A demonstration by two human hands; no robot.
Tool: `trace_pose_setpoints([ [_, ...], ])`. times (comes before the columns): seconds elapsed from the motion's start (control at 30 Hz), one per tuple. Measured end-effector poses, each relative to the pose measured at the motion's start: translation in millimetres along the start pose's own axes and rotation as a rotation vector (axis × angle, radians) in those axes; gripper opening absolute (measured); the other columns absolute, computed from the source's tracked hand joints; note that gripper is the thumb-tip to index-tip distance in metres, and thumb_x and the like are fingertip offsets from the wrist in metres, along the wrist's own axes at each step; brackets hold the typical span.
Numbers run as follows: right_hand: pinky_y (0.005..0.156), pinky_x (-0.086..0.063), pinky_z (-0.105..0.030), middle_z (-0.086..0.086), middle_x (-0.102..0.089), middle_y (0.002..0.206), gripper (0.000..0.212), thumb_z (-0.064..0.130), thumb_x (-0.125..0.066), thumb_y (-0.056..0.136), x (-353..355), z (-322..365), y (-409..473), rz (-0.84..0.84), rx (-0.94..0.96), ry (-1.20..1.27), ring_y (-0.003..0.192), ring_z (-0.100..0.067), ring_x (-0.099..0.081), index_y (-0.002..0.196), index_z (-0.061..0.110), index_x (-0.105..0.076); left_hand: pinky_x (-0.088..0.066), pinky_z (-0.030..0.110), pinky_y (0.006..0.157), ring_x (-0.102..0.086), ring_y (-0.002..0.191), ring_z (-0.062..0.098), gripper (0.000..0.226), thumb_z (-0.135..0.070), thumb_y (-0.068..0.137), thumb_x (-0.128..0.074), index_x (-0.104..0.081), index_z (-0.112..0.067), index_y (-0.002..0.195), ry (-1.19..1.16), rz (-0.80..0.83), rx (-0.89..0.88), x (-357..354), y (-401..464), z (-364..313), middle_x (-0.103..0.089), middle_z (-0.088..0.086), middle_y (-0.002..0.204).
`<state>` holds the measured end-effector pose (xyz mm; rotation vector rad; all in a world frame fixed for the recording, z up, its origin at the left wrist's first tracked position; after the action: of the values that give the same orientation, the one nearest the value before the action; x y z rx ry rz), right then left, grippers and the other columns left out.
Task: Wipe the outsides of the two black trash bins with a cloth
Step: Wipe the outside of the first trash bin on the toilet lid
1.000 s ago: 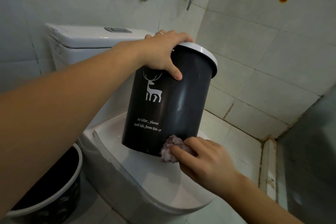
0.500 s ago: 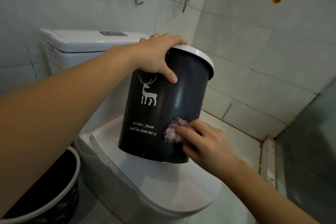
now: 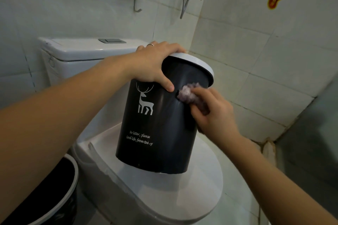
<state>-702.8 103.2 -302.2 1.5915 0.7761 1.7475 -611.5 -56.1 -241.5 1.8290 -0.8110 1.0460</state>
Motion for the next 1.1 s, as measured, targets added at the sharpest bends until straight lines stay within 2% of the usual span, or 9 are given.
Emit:
trace_pose_setpoints([
  [0.07, 0.056, -0.054, -0.041, -0.004, -0.062, 0.097, 0.032, 0.025, -0.061, 0.088, -4.2, 4.9, -15.9, 0.033, 0.061, 0.007, 0.072, -0.022, -0.059, 0.118, 0.017, -0.066, -0.027, 0.051, 0.112, -0.036, 0.130, 0.023, 0.097, -0.047, 0.060, -0.090, -0.037, -0.042, 0.142, -0.005, 0.001, 0.003, 0.3, -0.3, 2.2, -0.046, -0.010, 0.135],
  [0.17, 0.053, -0.052, -0.038, -0.003, -0.061, 0.094, 0.033, 0.026, -0.058, 0.087, -1.3, 3.9, -13.2, 0.015, 0.073, -0.021, 0.068, -0.021, -0.056, 0.117, 0.018, -0.067, -0.027, 0.051, 0.112, -0.037, 0.129, 0.023, 0.098, -0.048, 0.060, -0.090, -0.037, -0.041, 0.142, -0.002, 0.000, 0.006, 0.5, -1.1, 1.5, -0.044, -0.013, 0.127],
  [0.33, 0.070, -0.048, -0.032, -0.005, -0.066, 0.105, 0.032, 0.020, -0.063, 0.088, 11.8, -10.0, 28.7, -0.082, -0.105, 0.010, 0.082, -0.027, -0.062, 0.119, 0.018, -0.066, -0.028, 0.050, 0.111, -0.037, 0.127, 0.023, 0.098, -0.048, 0.059, -0.090, -0.037, -0.042, 0.141, 0.021, 0.003, -0.015, -1.3, -1.0, -5.5, -0.045, -0.011, 0.129],
  [0.5, 0.071, -0.049, -0.032, -0.002, -0.066, 0.107, 0.033, 0.021, -0.064, 0.088, 14.2, -7.9, 33.0, -0.065, -0.080, 0.000, 0.084, -0.023, -0.062, 0.121, 0.021, -0.066, -0.028, 0.049, 0.110, -0.038, 0.125, 0.020, 0.098, -0.050, 0.058, -0.090, -0.037, -0.042, 0.141, 0.018, 0.008, -0.021, -0.1, -4.5, -5.9, -0.042, -0.016, 0.120],
  [0.73, 0.075, -0.050, -0.036, 0.000, -0.067, 0.101, 0.027, 0.022, -0.065, 0.092, 18.5, -23.2, 19.8, -0.052, -0.266, 0.052, 0.086, -0.020, -0.060, 0.118, 0.023, -0.066, -0.028, 0.050, 0.111, -0.038, 0.126, 0.021, 0.095, -0.048, 0.058, -0.090, -0.039, -0.042, 0.138, 0.002, 0.008, 0.007, 2.9, -11.2, -7.3, -0.045, -0.015, 0.124],
  [0.83, 0.075, -0.047, -0.032, 0.000, -0.067, 0.103, 0.027, 0.022, -0.067, 0.090, 22.6, -12.7, 15.5, -0.060, -0.271, 0.054, 0.088, -0.020, -0.061, 0.117, 0.023, -0.067, -0.028, 0.051, 0.112, -0.040, 0.127, 0.020, 0.072, -0.044, 0.074, -0.081, -0.044, -0.041, 0.135, -0.057, -0.023, -0.002, 8.4, -19.9, -10.5, -0.050, -0.013, 0.131],
  [0.9, 0.076, -0.048, -0.033, 0.002, -0.068, 0.103, 0.027, 0.021, -0.068, 0.089, 25.1, -5.5, 9.5, -0.073, -0.273, 0.066, 0.088, -0.020, -0.062, 0.116, 0.023, -0.067, -0.030, 0.051, 0.111, -0.044, 0.121, 0.018, 0.049, -0.037, 0.085, -0.073, -0.050, -0.040, 0.129, -0.111, -0.071, 0.003, 13.2, -25.4, -11.0, -0.053, -0.015, 0.121],
  [1.0, 0.076, -0.054, -0.042, 0.001, -0.069, 0.104, 0.028, 0.021, -0.069, 0.089, 30.7, 8.4, -3.4, -0.095, -0.268, 0.083, 0.088, -0.021, -0.064, 0.117, 0.021, -0.066, -0.038, 0.050, 0.106, -0.054, 0.109, 0.017, 0.031, -0.039, 0.084, -0.069, -0.057, -0.046, 0.112, -0.203, -0.122, 0.042, 18.3, -37.0, -6.0, -0.059, -0.016, 0.106],
  [1.1, 0.078, -0.055, -0.042, 0.002, -0.069, 0.105, 0.028, 0.020, -0.070, 0.089, 37.9, 22.6, -15.7, -0.119, -0.272, 0.110, 0.089, -0.018, -0.064, 0.117, 0.021, -0.067, -0.047, 0.043, 0.099, -0.060, 0.104, 0.017, 0.021, -0.035, 0.083, -0.072, -0.065, -0.042, 0.102, -0.273, -0.138, 0.062, 27.9, -55.1, -2.8, -0.066, -0.009, 0.105],
])
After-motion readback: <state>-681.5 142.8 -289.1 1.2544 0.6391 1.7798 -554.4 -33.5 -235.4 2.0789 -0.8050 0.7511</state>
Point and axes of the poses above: each hand's wrist, its own y-axis towards the middle knuckle, its own x-axis out of the back of the hand, z = x × y, the point moved 8 cm from there along y, towards the middle knuckle
